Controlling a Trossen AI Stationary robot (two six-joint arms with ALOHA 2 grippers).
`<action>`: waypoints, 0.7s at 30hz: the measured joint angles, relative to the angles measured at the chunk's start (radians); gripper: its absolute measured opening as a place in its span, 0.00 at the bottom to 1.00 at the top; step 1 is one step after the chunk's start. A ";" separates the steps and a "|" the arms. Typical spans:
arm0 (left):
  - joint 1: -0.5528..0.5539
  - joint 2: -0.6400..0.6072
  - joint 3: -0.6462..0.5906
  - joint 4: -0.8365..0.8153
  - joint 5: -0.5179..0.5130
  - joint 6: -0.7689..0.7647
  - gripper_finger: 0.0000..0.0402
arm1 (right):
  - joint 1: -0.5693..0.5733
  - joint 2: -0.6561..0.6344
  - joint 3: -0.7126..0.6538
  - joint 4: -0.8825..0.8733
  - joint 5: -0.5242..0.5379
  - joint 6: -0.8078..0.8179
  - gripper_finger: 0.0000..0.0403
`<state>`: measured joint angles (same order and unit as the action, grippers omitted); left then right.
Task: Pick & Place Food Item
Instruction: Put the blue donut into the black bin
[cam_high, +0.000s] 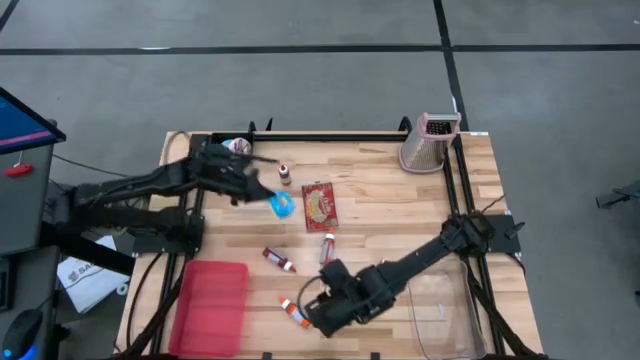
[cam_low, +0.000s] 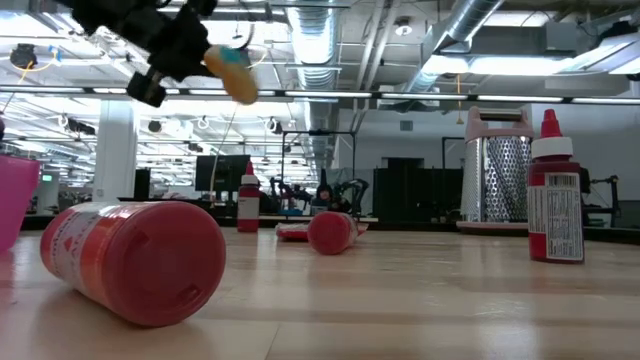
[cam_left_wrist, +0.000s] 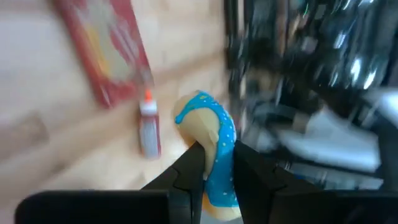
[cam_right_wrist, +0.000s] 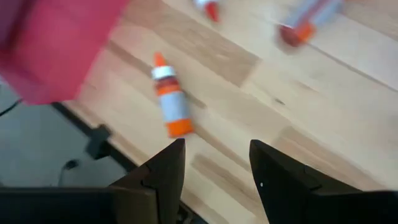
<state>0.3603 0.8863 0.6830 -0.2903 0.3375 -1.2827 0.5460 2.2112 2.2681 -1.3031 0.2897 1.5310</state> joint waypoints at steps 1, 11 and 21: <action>0.040 -0.032 -0.020 0.026 -0.001 -0.010 0.17 | 0.010 0.000 0.000 -0.025 0.013 0.026 0.43; 0.310 -0.214 -0.209 0.403 -0.244 -0.219 0.17 | 0.092 0.000 0.000 -0.266 0.140 0.288 0.43; 0.336 -0.220 -0.213 0.374 -0.790 -0.230 0.15 | 0.103 -0.008 0.000 -0.269 0.212 0.204 0.43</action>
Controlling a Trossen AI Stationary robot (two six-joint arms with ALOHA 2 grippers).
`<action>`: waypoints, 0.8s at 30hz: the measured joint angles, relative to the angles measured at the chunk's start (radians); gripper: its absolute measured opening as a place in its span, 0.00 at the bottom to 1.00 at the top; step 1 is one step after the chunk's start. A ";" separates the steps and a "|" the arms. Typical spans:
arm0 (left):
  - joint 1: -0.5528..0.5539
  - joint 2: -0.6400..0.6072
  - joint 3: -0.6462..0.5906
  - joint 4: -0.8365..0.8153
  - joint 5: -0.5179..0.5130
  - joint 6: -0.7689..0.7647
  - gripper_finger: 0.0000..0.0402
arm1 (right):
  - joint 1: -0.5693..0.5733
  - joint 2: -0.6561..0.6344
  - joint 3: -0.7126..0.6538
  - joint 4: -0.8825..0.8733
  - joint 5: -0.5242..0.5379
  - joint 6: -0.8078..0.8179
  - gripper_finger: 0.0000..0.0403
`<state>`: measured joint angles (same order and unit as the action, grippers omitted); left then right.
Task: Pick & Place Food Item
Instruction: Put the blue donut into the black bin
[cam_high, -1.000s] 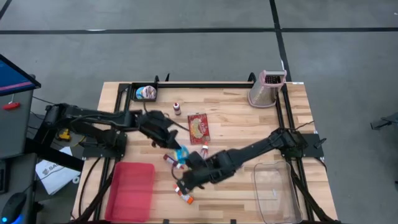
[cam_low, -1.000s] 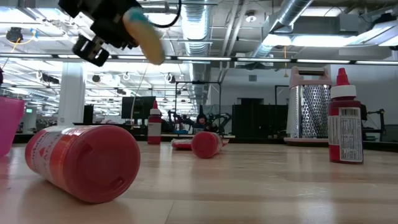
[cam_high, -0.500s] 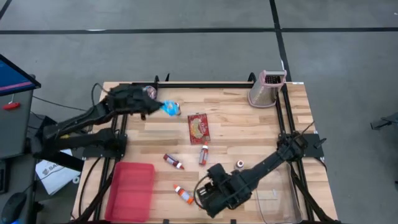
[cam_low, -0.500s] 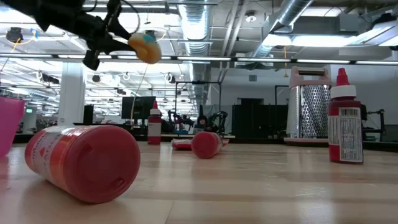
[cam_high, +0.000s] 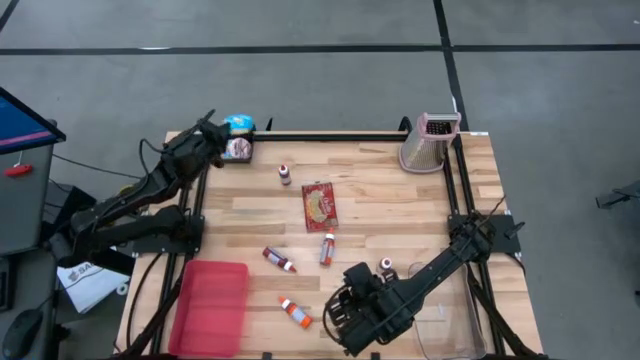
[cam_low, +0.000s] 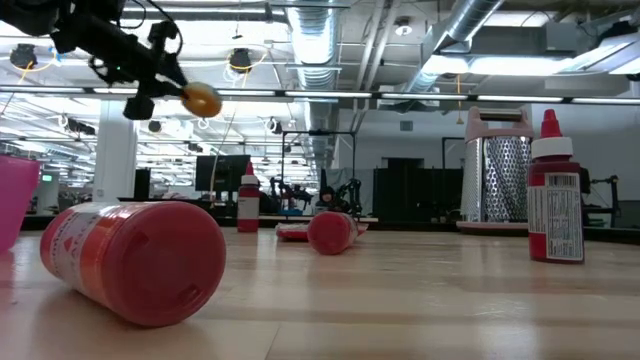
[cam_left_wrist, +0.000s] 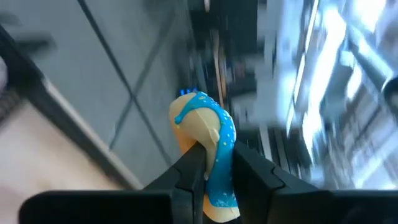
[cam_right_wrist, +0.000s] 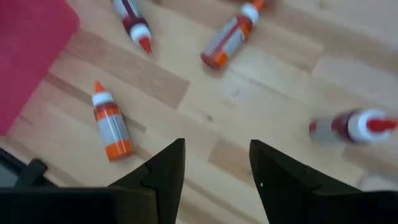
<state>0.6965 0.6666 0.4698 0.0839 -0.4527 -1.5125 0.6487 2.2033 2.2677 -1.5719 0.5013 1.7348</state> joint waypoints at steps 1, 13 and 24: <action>-0.004 0.000 0.000 0.000 -0.065 -0.004 0.14 | -0.001 -0.001 0.000 0.000 0.022 -0.010 0.43; 0.017 -0.088 -0.003 -0.584 -0.305 -0.308 0.06 | -0.015 -0.003 0.000 0.000 0.154 0.010 0.43; 0.017 0.012 -0.209 -0.239 -0.332 -0.684 0.14 | -0.063 -0.003 0.000 0.013 0.181 0.018 0.43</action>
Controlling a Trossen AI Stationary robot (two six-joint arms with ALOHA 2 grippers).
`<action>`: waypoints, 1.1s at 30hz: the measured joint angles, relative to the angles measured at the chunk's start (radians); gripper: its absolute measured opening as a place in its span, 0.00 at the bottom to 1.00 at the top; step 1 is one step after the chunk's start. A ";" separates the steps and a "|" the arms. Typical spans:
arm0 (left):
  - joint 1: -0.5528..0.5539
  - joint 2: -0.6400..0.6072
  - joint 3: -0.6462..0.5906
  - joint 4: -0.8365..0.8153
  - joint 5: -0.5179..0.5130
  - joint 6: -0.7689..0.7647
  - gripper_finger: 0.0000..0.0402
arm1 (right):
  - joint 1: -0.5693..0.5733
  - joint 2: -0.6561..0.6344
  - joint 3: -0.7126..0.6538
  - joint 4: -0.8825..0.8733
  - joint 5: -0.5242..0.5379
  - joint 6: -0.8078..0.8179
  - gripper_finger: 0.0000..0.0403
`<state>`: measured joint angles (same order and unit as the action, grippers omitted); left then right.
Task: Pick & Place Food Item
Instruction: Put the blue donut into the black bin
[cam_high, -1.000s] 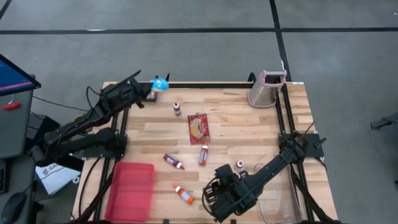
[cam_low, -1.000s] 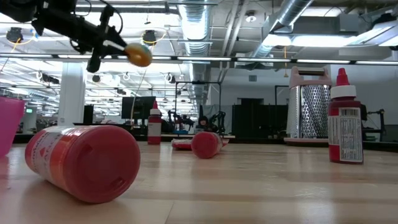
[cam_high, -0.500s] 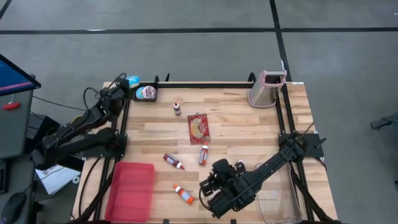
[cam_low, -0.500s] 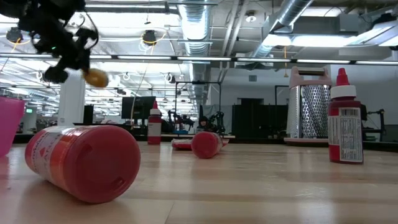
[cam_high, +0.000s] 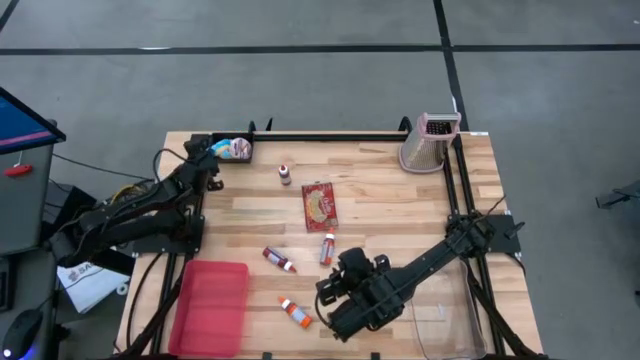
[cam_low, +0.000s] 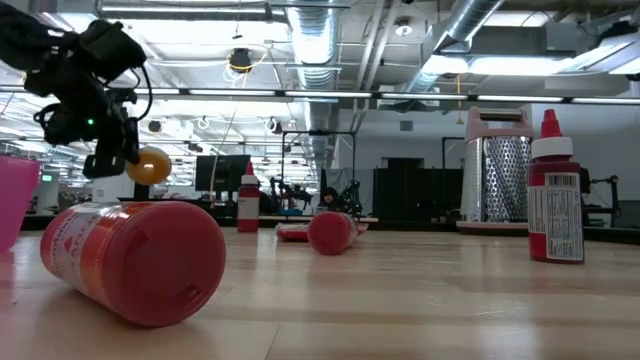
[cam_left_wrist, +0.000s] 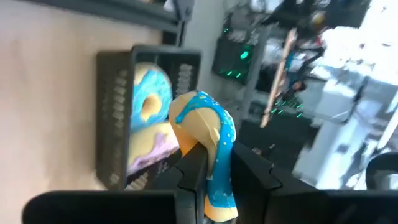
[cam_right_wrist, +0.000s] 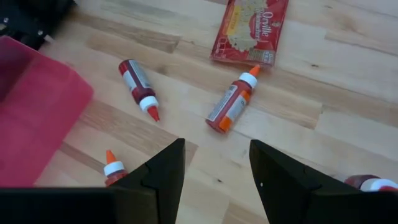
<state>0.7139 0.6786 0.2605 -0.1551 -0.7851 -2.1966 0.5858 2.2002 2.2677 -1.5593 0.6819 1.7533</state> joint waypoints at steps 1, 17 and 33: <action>0.000 0.008 -0.012 0.032 -0.023 0.002 0.14 | 0.000 0.000 0.000 0.000 0.001 0.007 0.43; 0.012 0.342 -0.034 0.366 -0.080 0.044 0.16 | -0.013 0.000 0.000 0.031 0.008 0.041 0.43; 0.035 0.543 -0.034 0.477 -0.137 0.024 0.34 | -0.010 0.000 0.000 0.050 0.027 0.054 0.43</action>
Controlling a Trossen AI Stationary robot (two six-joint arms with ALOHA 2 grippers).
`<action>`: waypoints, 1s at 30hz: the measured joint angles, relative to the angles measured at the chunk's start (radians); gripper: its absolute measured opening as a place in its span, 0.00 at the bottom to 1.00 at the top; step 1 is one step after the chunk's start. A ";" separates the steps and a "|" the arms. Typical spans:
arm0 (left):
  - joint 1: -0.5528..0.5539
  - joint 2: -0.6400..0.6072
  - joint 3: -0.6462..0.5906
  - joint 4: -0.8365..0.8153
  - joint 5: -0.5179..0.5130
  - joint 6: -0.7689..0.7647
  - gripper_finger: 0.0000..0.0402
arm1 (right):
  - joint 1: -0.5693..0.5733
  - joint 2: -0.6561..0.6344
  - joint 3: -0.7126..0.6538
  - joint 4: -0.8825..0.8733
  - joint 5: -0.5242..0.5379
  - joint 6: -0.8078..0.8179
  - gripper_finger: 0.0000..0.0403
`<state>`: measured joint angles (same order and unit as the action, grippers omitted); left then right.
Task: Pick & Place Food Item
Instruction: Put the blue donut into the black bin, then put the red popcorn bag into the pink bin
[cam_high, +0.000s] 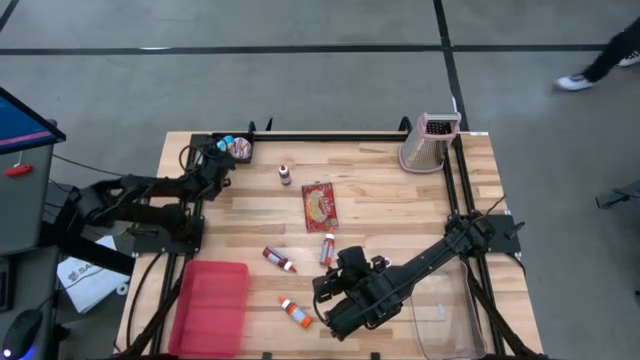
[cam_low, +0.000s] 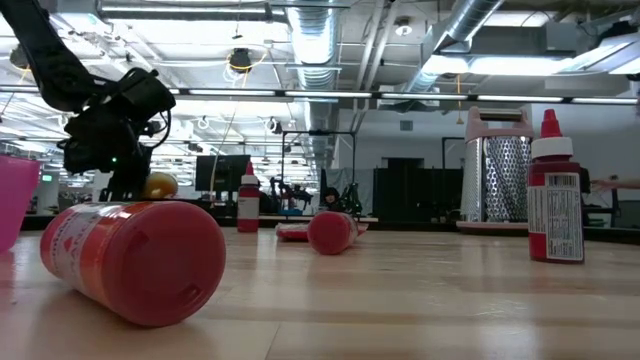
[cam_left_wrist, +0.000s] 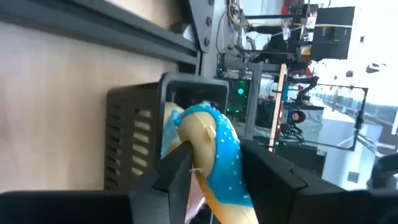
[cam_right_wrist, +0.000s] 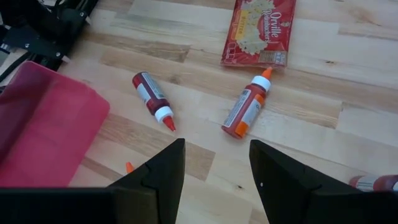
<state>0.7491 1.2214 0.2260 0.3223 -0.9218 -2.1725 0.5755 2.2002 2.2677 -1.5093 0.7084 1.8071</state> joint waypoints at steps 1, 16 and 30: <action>0.006 0.004 0.000 0.004 0.002 0.013 0.35 | 0.000 0.000 0.000 0.001 0.000 0.000 0.43; 0.068 -0.071 0.000 0.089 0.127 0.266 0.51 | 0.007 0.000 0.000 0.029 0.026 0.004 0.43; 0.041 -0.485 0.000 -0.372 0.168 0.423 0.51 | 0.008 0.000 0.000 0.027 0.057 0.003 0.43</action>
<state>0.7898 0.7363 0.2260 -0.0501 -0.7542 -1.7496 0.5838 2.2005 2.2677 -1.4818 0.7656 1.8105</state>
